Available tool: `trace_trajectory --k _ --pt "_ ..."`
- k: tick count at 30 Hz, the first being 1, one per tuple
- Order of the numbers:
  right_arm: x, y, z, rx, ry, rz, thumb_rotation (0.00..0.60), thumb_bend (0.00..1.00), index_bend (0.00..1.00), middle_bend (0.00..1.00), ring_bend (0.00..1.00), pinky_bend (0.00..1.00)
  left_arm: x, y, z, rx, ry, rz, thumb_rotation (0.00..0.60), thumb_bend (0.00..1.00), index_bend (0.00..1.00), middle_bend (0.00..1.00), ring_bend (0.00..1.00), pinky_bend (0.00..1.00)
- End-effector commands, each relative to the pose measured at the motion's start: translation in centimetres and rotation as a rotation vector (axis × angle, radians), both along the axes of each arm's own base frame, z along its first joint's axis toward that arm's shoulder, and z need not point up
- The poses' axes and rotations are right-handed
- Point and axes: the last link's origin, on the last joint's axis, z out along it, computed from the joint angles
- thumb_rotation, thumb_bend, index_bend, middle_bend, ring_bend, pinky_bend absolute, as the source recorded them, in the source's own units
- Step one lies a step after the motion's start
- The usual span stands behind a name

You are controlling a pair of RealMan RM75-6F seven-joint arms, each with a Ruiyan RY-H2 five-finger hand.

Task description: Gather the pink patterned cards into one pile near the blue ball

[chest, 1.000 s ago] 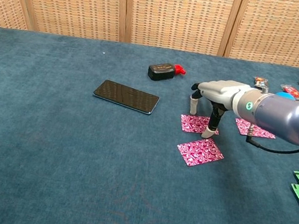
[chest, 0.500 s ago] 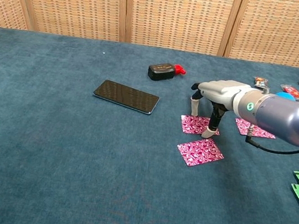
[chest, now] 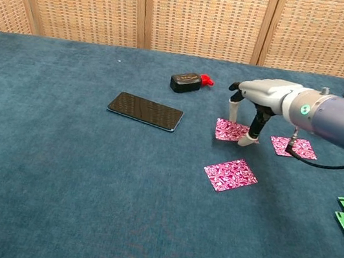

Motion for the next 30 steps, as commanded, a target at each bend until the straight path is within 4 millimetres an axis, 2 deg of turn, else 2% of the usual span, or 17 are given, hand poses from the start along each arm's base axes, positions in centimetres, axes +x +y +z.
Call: trace_trajectory --k 1,7,11,19,30 --pt "-1.8 0.0 2.3 -0.037 0.035 -0.003 0.600 0.38 0.51 0.00 0.00 0.00 0.1 -0.1 0.0 -0.003 0.000 -0.004 0.600 0.00 0.00 0.00 0.00 0.00" --pt "-4.8 -0.1 4.8 -0.063 0.081 -0.040 0.600 0.38 0.51 0.00 0.00 0.00 0.4 -0.1 -0.1 -0.007 0.003 -0.015 0.600 0.00 0.00 0.00 0.00 0.00" --pt "-6.5 0.0 5.5 -0.065 0.094 -0.074 0.600 0.38 0.51 0.00 0.00 0.00 0.5 -0.1 -0.2 -0.009 0.005 -0.017 0.600 0.00 0.00 0.00 0.00 0.00" --pt "-8.4 0.2 4.8 -0.051 0.143 -0.088 0.600 0.38 0.50 0.00 0.00 0.00 0.6 -0.1 -0.4 -0.012 0.008 -0.015 0.600 0.00 0.00 0.00 0.00 0.00" --pt "-9.3 -0.1 4.4 -0.040 0.165 -0.090 0.600 0.38 0.50 0.00 0.00 0.00 0.4 0.0 -0.4 -0.009 0.008 -0.007 0.600 0.00 0.00 0.00 0.00 0.00"
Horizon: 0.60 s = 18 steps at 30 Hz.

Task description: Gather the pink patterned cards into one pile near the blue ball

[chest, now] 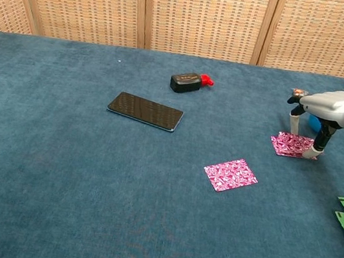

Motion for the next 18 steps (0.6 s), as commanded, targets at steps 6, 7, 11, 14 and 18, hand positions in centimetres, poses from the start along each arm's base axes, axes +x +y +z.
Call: trace_trajectory --k 6,7,11,14,18 --pt "-0.21 -0.06 -0.10 0.004 0.005 0.004 0.600 0.38 0.49 0.00 0.00 0.00 -0.01 0.00 -0.01 0.000 0.001 0.000 0.600 0.00 0.00 0.00 0.00 0.00" --pt "-0.24 -0.08 -0.12 0.007 0.007 0.003 0.600 0.38 0.49 0.00 0.00 0.00 0.02 0.00 -0.02 0.000 0.001 -0.001 0.600 0.00 0.00 0.00 0.00 0.00" --pt "-0.32 -0.18 -0.11 0.008 0.012 0.004 0.600 0.38 0.49 0.00 0.00 0.00 0.03 -0.02 -0.02 0.002 0.002 0.000 0.600 0.00 0.00 0.00 0.00 0.00" --pt "-0.40 -0.23 -0.10 0.008 0.014 0.003 0.600 0.38 0.47 0.00 0.00 0.01 0.02 -0.01 -0.06 0.001 0.002 0.001 0.600 0.00 0.00 0.00 0.00 0.00" --pt "-0.63 -0.25 -0.11 0.009 0.017 0.001 0.600 0.38 0.42 0.00 0.00 0.01 0.03 0.02 -0.05 0.001 0.003 0.001 0.600 0.00 0.00 0.00 0.00 0.00"
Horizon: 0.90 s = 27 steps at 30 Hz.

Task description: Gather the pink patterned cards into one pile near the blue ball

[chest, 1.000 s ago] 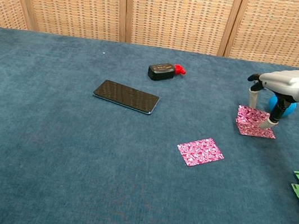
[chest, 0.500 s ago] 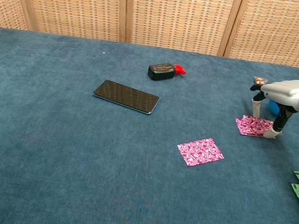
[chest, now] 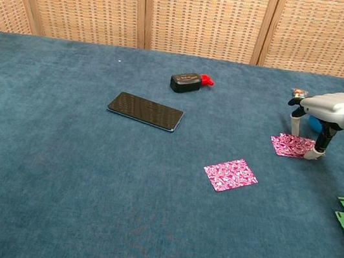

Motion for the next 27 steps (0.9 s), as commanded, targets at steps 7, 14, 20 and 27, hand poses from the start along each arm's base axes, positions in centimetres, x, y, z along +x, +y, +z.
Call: trace_trajectory --k 7,14,20,27 --pt "-0.44 0.06 0.03 0.005 0.008 0.000 0.600 0.37 0.42 0.00 0.00 0.01 0.04 0.00 -0.02 0.000 0.002 0.000 0.600 0.00 0.00 0.00 0.00 0.00" --pt "-0.44 0.13 0.16 0.006 0.008 0.006 0.600 0.34 0.40 0.00 0.00 0.02 0.10 0.00 -0.02 0.001 0.002 -0.002 0.600 0.00 0.00 0.00 0.00 0.00" --pt "-0.38 0.23 0.13 0.003 0.002 0.007 0.600 0.32 0.37 0.00 0.00 0.02 0.11 -0.03 0.01 0.002 0.000 -0.002 0.600 0.00 0.00 0.00 0.00 0.00" --pt "0.21 0.32 0.44 -0.008 -0.014 0.021 0.600 0.32 0.36 0.00 0.00 0.03 0.12 -0.11 0.13 0.005 -0.004 -0.004 0.600 0.00 0.00 0.00 0.00 0.00"
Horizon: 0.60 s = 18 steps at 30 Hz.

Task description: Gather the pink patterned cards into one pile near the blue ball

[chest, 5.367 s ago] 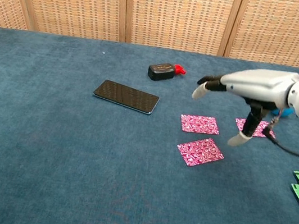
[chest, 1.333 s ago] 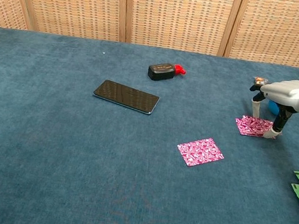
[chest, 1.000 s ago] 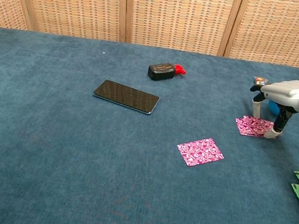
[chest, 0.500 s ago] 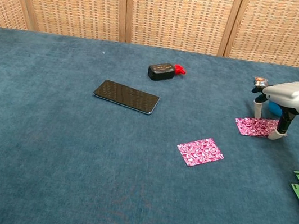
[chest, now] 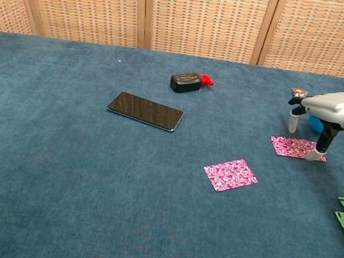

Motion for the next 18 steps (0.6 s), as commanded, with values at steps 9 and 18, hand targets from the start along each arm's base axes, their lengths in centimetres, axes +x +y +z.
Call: trace_trajectory --k 9,18 --pt "4.5 2.6 0.9 0.085 -0.092 0.128 0.600 0.32 0.35 0.00 0.00 0.02 0.2 0.0 0.0 -0.004 -0.004 -0.012 0.600 0.00 0.00 0.00 0.00 0.00" --pt "8.9 5.6 -2.1 0.224 -0.108 0.274 0.600 0.32 0.34 0.00 0.00 0.03 0.1 -0.1 0.1 -0.003 -0.006 -0.014 0.600 0.00 0.00 0.00 0.00 0.00"
